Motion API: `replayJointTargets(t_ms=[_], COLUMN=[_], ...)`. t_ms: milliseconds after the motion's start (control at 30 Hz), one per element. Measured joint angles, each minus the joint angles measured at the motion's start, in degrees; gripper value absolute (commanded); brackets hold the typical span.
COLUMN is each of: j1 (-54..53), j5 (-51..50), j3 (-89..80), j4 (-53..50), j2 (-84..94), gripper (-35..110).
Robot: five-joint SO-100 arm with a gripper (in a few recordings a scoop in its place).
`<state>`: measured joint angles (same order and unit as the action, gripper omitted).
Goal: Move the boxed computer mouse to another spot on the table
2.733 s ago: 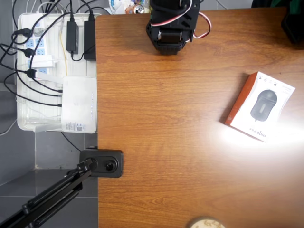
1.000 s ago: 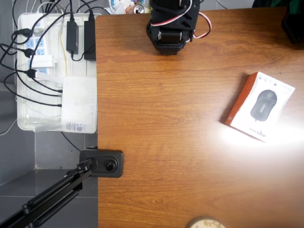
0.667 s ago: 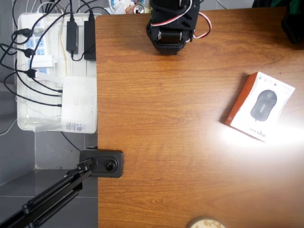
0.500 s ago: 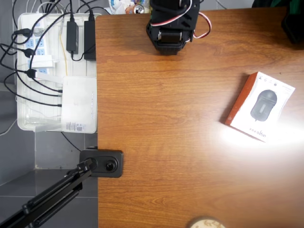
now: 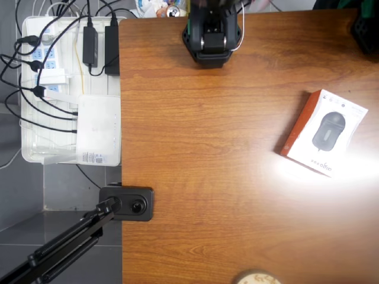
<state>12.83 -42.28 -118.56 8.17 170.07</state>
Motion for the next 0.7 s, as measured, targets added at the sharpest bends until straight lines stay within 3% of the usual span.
replayJointTargets(t_ms=[100,200,400,567,700], j1=[5.98,10.63,20.04,27.07,28.92], j5=[-2.02,-2.46,-3.96,2.37,6.59], j3=[5.10,6.77,7.47,10.46,6.42], j4=[-21.45,-30.32,-29.53,-27.51,-17.40], j2=[-6.15,-13.54,-27.07,-39.29,-44.56], gripper=[0,4,14,25,34])
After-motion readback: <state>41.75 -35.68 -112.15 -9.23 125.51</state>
